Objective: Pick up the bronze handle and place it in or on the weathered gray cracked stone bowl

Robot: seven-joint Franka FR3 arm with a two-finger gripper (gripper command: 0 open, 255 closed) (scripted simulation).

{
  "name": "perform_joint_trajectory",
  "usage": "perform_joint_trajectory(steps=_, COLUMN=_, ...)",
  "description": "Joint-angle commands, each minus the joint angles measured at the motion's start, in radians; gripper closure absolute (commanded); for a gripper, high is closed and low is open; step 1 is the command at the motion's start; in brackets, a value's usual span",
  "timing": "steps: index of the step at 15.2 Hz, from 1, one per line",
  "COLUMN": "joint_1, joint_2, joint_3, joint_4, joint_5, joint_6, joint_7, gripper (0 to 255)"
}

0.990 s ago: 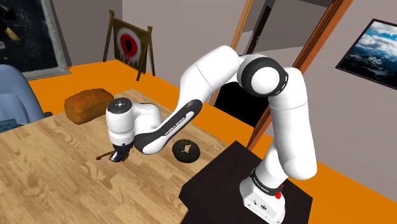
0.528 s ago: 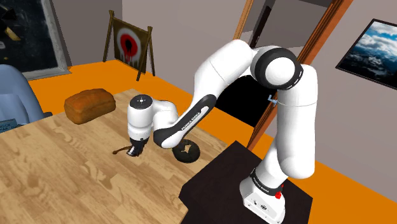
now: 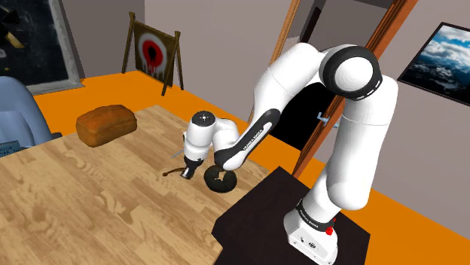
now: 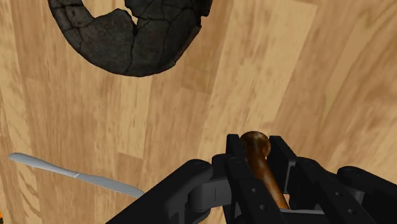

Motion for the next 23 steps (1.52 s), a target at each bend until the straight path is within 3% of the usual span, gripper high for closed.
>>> perform_joint_trajectory(steps=1, joint_1=-0.029, joint_2=-0.034, joint_3=-0.018, joint_4=-0.063, joint_5=-0.018, joint_6=0.041, joint_7=-0.020, gripper=255)
perform_joint_trajectory(steps=8, joint_1=-0.137, joint_2=-0.144, joint_3=-0.104, joint_4=-0.255, joint_5=-0.096, joint_6=0.165, joint_7=-0.107, gripper=255)
perform_joint_trajectory(steps=16, joint_1=-0.273, joint_2=-0.222, joint_3=-0.248, joint_4=-0.399, joint_5=-0.238, joint_6=0.282, joint_7=-0.228, gripper=255)
perform_joint_trajectory(steps=23, joint_1=-0.171, joint_2=-0.061, joint_3=-0.393, joint_4=-0.302, joint_5=-0.606, joint_6=0.354, joint_7=0.113, gripper=255)
